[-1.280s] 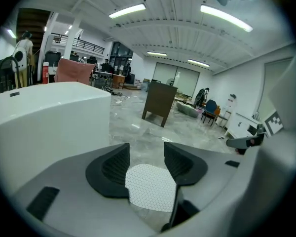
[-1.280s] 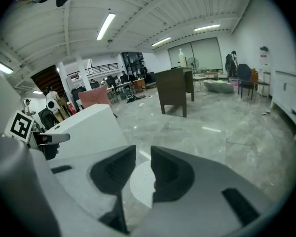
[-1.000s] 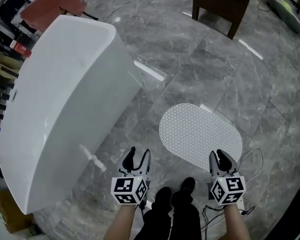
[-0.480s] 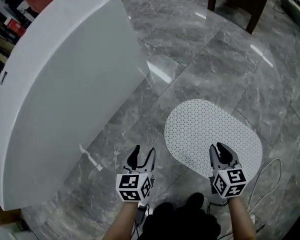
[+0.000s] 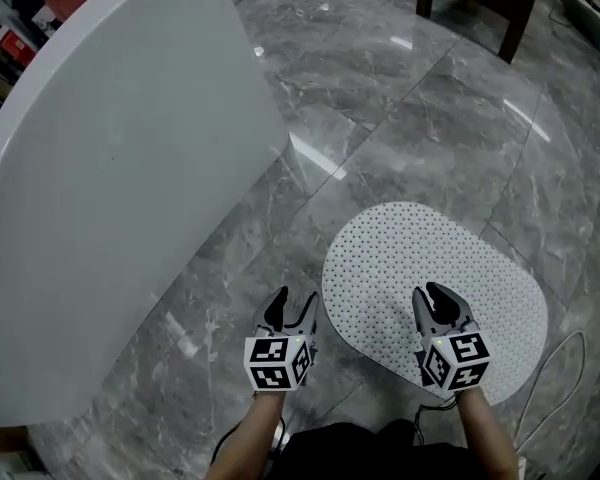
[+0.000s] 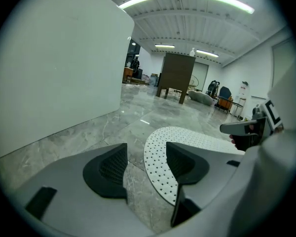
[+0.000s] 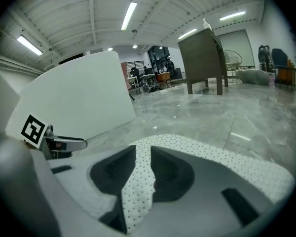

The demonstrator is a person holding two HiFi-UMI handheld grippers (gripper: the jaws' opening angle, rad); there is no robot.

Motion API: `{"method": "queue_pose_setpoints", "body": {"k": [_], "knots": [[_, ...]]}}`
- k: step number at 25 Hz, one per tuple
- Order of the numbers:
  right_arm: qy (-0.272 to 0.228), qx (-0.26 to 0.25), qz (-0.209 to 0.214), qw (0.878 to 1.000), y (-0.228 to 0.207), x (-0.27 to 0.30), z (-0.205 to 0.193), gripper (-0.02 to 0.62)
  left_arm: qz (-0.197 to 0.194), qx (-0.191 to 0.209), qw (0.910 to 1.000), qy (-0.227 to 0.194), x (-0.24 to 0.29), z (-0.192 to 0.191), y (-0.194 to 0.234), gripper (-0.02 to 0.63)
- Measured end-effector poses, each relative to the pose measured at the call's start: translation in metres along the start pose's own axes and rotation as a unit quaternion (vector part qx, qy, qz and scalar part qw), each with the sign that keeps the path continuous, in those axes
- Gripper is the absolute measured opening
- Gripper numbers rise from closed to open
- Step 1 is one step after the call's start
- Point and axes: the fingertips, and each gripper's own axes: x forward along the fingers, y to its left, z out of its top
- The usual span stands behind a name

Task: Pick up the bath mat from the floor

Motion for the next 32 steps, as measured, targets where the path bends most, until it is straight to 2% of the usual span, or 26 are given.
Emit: {"method": "queue_pose_setpoints", "body": {"k": [6, 17, 26, 29, 32], "knots": [[-0.002, 0.02, -0.004, 1.0, -0.009, 0.015, -0.015, 0.094, -0.009, 0.0, 0.9998, 0.017, 0.047, -0.018, 0.002, 0.259], [-0.007, 0.047, -0.02, 0.999, -0.023, 0.004, -0.025, 0.094, -0.021, 0.019, 0.9972, 0.069, 0.114, -0.029, -0.013, 0.282], [-0.011, 0.065, -0.026, 0.997, -0.029, 0.005, -0.027, 0.094, -0.027, 0.039, 0.9903, 0.131, 0.138, -0.046, -0.025, 0.299], [-0.012, 0.075, -0.026, 0.997, -0.032, 0.003, -0.028, 0.094, -0.043, 0.044, 0.9874, 0.146, 0.136, -0.048, -0.031, 0.302], [-0.009, 0.079, -0.026, 0.996, -0.034, 0.005, -0.031, 0.095, -0.058, 0.069, 0.9828, 0.161, 0.136, -0.05, -0.038, 0.302]]}}
